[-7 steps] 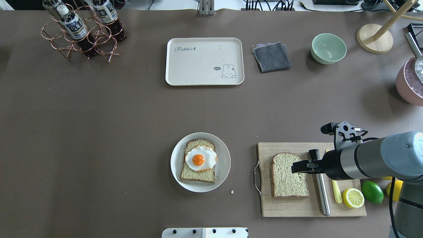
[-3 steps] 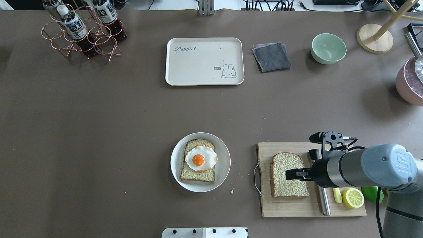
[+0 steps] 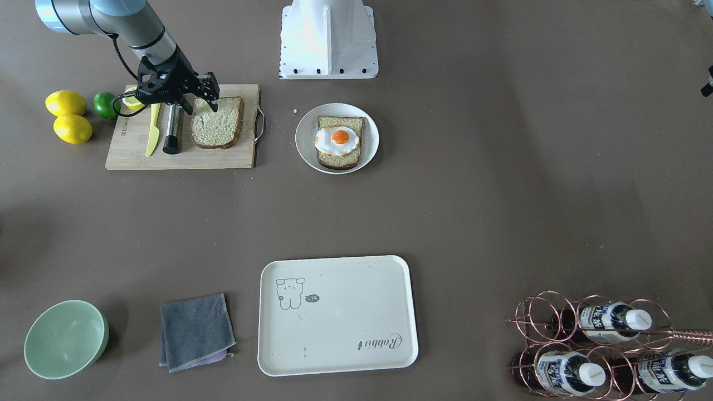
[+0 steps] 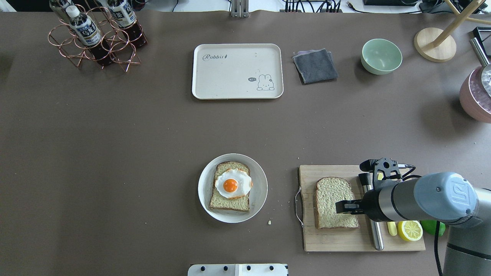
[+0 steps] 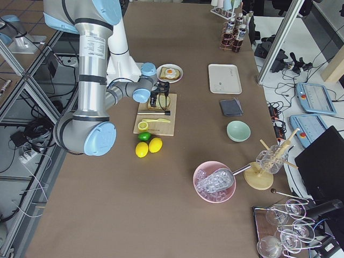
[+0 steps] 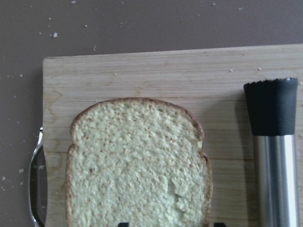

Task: Make sandwich and place on tray
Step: 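Lower the right gripper and grasp the bread slice edge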

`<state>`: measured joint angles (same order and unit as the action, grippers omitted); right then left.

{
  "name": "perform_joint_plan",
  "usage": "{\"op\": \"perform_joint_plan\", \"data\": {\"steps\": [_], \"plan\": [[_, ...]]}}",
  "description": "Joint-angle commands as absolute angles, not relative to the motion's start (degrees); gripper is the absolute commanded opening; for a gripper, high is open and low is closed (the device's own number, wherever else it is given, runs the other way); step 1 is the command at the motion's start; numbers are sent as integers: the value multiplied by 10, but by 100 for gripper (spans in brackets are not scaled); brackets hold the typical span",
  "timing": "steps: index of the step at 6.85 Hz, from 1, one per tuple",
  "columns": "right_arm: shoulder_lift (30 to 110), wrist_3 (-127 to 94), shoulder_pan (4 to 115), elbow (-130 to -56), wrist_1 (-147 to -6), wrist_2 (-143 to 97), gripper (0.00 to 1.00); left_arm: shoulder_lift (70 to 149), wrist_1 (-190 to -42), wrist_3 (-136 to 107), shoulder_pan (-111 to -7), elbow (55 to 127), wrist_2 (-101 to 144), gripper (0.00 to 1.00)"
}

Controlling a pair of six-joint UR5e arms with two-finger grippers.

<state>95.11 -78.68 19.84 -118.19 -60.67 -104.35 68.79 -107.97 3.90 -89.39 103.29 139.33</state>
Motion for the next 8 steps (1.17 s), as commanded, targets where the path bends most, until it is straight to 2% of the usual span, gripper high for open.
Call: {"op": "perform_joint_plan", "data": {"steps": [1,2,3,4,8], "plan": [[951,-784,193,-1169,-606,-1042,60,681,-1087,38,-894,1033,1393,98],[953,-784,190,-1169,-606,-1042,46,681,-1088,39,-894,1033,1393,98],[951,-784,188,-1169,-606,-1042,18,681,-1088,39,-895,1034,1393,98],[951,-784,189,-1169,-606,-1042,0,681,-1088,39,-894,1034,1393,98],[921,-785,232,-1185,-606,-1080,0,681,-1088,39,-894,1034,1394,98]]}}
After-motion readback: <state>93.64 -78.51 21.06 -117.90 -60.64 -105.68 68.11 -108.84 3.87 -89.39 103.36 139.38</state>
